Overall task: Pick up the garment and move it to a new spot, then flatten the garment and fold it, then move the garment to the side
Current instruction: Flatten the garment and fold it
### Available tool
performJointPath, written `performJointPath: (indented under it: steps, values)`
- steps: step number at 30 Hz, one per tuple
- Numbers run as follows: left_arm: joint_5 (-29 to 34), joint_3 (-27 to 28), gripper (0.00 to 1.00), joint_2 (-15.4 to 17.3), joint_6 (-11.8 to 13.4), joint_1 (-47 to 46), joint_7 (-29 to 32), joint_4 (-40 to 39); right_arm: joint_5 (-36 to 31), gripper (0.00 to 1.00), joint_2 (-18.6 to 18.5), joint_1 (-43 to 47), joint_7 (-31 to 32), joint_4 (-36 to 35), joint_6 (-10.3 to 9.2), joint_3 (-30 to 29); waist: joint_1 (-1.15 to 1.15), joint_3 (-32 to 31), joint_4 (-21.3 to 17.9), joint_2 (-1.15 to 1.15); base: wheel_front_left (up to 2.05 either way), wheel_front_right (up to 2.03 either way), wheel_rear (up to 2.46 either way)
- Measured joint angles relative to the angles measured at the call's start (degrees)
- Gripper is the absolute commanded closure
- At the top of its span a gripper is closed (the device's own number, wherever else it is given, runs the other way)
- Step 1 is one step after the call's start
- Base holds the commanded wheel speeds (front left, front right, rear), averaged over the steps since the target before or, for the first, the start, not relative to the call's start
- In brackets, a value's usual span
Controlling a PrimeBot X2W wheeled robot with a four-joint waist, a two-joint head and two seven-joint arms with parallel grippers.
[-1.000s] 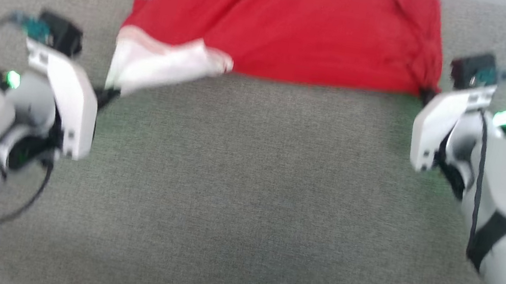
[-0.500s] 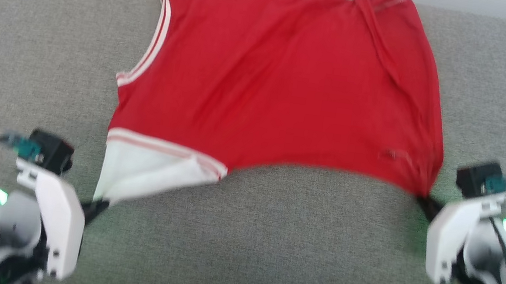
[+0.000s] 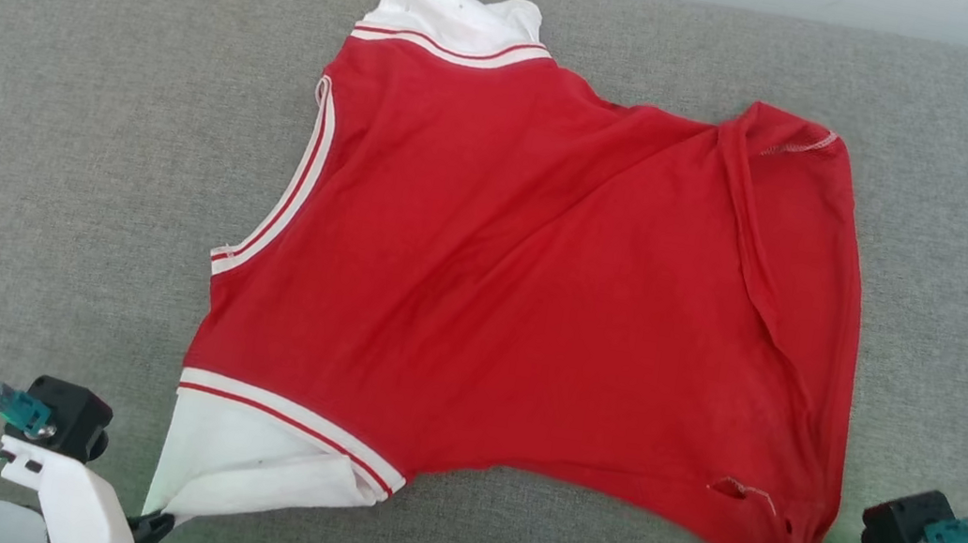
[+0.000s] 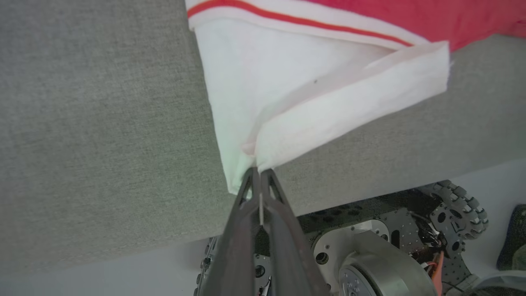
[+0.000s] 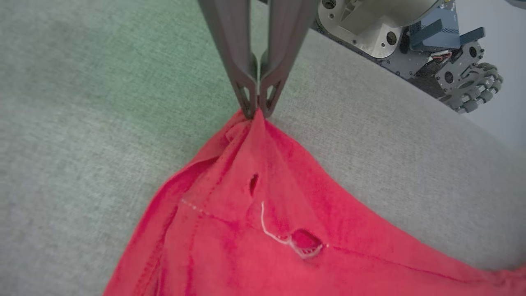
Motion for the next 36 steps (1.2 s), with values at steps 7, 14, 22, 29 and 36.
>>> performJointPath:
  steps: [7,14,22,29,36]
  values:
    - [0.02,1.48,1.0,2.98,1.35,-0.24,-0.55,-3.77,0.46,1.0,2.31,1.66,1.57,-4.93,0.0,-3.39,0.0,0.15,-0.36,0.0,0.0,0.0,0.0]
    - [4.72,5.67,1.0,6.55,2.14,-7.95,0.57,-7.55,-0.79,1.0,4.58,-2.21,1.45,-8.33,0.0,-6.34,0.0,1.18,-0.83,0.0,0.0,0.0,0.0]
    - [11.7,7.98,1.0,2.42,-5.6,-21.19,5.56,-1.48,-5.36,1.0,6.67,-13.19,-1.14,-5.65,0.0,-7.39,0.0,3.21,-1.37,0.0,0.0,0.0,0.0]
    - [14.86,6.19,1.0,-8.42,-15.99,-31.11,9.03,15.19,-8.37,1.0,5.33,-22.65,-4.34,3.64,0.0,-4.46,0.0,5.82,-1.6,0.0,0.0,0.0,0.0]
    - [13.89,3.47,1.0,-17.53,-23.16,-34.78,11.85,34.21,-8.98,1.0,5.78,-29.66,-6.36,13.65,0.0,-0.32,0.0,7.81,-2.4,0.0,0.0,0.0,0.0]
